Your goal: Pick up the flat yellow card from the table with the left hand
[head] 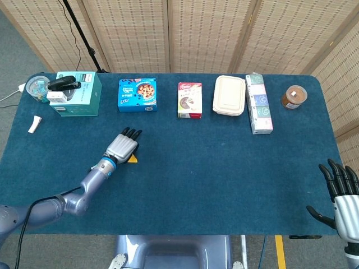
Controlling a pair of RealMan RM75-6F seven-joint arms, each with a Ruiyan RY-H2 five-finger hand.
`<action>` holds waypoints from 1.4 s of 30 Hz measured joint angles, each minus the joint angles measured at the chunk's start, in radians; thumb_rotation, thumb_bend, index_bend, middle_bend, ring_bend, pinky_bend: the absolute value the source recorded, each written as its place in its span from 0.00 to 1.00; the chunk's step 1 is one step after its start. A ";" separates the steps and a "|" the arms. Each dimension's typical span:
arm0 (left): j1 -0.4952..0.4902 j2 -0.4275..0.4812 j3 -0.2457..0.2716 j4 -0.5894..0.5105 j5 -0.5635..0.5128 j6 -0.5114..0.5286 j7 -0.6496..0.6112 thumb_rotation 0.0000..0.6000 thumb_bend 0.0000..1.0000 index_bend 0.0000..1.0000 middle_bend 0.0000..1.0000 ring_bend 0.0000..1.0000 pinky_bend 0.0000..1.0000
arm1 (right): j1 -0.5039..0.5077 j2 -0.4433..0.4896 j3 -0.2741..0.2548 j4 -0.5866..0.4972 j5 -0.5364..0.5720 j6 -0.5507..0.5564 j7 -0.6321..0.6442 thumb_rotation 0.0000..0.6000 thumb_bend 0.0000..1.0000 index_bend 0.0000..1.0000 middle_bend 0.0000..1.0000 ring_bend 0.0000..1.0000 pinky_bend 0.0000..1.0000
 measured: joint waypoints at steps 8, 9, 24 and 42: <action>0.023 0.042 0.010 -0.039 0.034 0.012 -0.020 1.00 0.50 0.68 0.00 0.00 0.00 | 0.000 0.001 -0.002 -0.002 -0.004 0.000 0.001 1.00 0.00 0.00 0.00 0.00 0.00; 0.027 0.047 0.012 -0.042 0.039 0.012 -0.023 1.00 0.50 0.68 0.00 0.00 0.00 | -0.001 0.001 -0.003 -0.002 -0.005 0.000 0.001 1.00 0.00 0.00 0.00 0.00 0.00; 0.096 0.139 0.036 -0.096 0.151 0.059 -0.120 1.00 0.50 0.69 0.00 0.00 0.00 | -0.001 0.001 -0.005 -0.005 -0.012 0.001 -0.001 1.00 0.00 0.00 0.00 0.00 0.00; 0.180 0.248 0.058 -0.132 0.277 0.132 -0.246 1.00 0.50 0.69 0.00 0.00 0.00 | -0.002 0.001 -0.010 -0.009 -0.023 0.002 -0.002 1.00 0.00 0.00 0.00 0.00 0.00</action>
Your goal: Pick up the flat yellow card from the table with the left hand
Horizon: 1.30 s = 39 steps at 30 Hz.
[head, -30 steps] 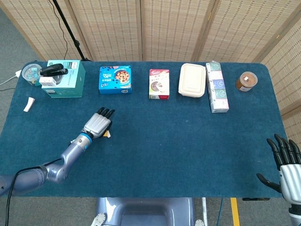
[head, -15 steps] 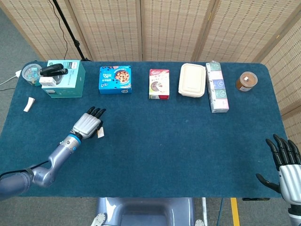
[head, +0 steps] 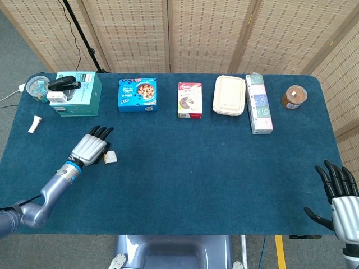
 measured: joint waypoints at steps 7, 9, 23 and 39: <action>0.015 0.046 -0.013 -0.073 0.047 0.046 -0.020 1.00 0.50 0.69 0.00 0.00 0.00 | -0.003 0.004 -0.001 -0.001 -0.002 0.006 0.009 1.00 0.00 0.00 0.00 0.00 0.00; 0.014 0.052 -0.024 -0.099 0.067 0.061 -0.024 1.00 0.50 0.69 0.00 0.00 0.00 | -0.003 0.005 -0.001 -0.001 -0.002 0.005 0.009 1.00 0.00 0.00 0.00 0.00 0.00; -0.061 -0.116 -0.082 -0.102 0.172 0.082 -0.032 1.00 0.50 0.69 0.00 0.00 0.00 | -0.001 0.008 0.003 0.003 0.008 0.001 0.019 1.00 0.00 0.00 0.00 0.00 0.00; -0.039 -0.157 -0.018 -0.008 0.231 0.076 -0.147 1.00 0.50 0.69 0.00 0.00 0.00 | 0.000 0.007 0.005 0.005 0.013 -0.002 0.021 1.00 0.00 0.00 0.00 0.00 0.00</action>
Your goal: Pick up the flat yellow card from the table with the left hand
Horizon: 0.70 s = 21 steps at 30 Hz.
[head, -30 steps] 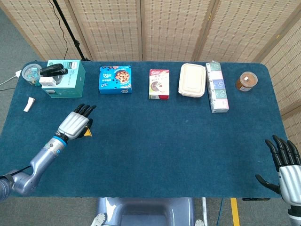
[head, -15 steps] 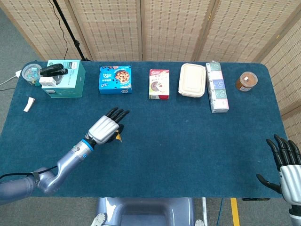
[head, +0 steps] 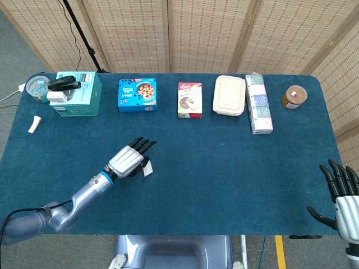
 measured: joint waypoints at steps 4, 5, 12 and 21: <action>0.023 0.055 0.023 -0.012 0.003 0.001 -0.012 1.00 0.50 0.67 0.00 0.00 0.00 | 0.002 -0.002 -0.003 -0.002 -0.005 -0.006 -0.009 1.00 0.00 0.00 0.00 0.00 0.00; 0.025 0.059 0.025 -0.013 0.000 -0.004 -0.012 1.00 0.50 0.66 0.00 0.00 0.00 | 0.003 -0.003 -0.005 -0.004 -0.006 -0.008 -0.011 1.00 0.00 0.00 0.00 0.00 0.00; 0.039 0.106 0.048 -0.036 -0.049 -0.085 -0.013 1.00 0.42 0.31 0.00 0.00 0.00 | 0.002 -0.004 -0.006 -0.005 -0.008 -0.007 -0.016 1.00 0.00 0.00 0.00 0.00 0.00; 0.074 0.199 0.062 -0.127 -0.056 -0.061 0.019 1.00 0.03 0.00 0.00 0.00 0.00 | 0.002 -0.001 -0.008 -0.009 -0.012 -0.006 -0.011 1.00 0.00 0.00 0.00 0.00 0.00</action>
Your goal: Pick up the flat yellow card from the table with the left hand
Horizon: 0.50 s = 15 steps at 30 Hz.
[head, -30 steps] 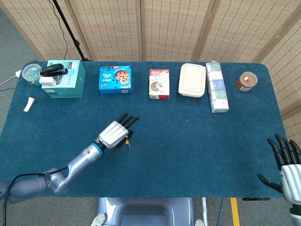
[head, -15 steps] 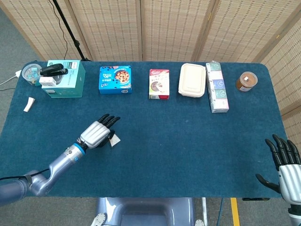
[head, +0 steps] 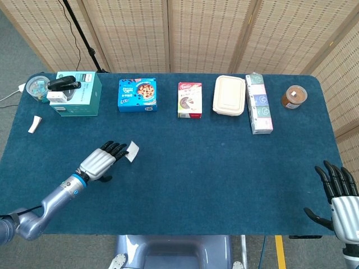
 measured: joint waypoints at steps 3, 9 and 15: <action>0.014 0.026 0.005 -0.022 0.002 0.009 0.005 1.00 0.00 0.00 0.00 0.00 0.00 | -0.001 0.002 -0.002 -0.001 -0.002 0.001 0.003 1.00 0.00 0.00 0.00 0.00 0.00; 0.030 0.044 0.006 -0.038 -0.029 0.005 0.034 1.00 0.00 0.00 0.00 0.00 0.00 | -0.003 0.005 -0.005 -0.003 -0.009 0.006 0.009 1.00 0.00 0.00 0.00 0.00 0.00; 0.057 0.064 -0.002 -0.058 -0.020 0.060 0.038 1.00 0.00 0.00 0.00 0.00 0.00 | -0.005 0.006 -0.006 -0.004 -0.013 0.010 0.012 1.00 0.00 0.00 0.00 0.00 0.00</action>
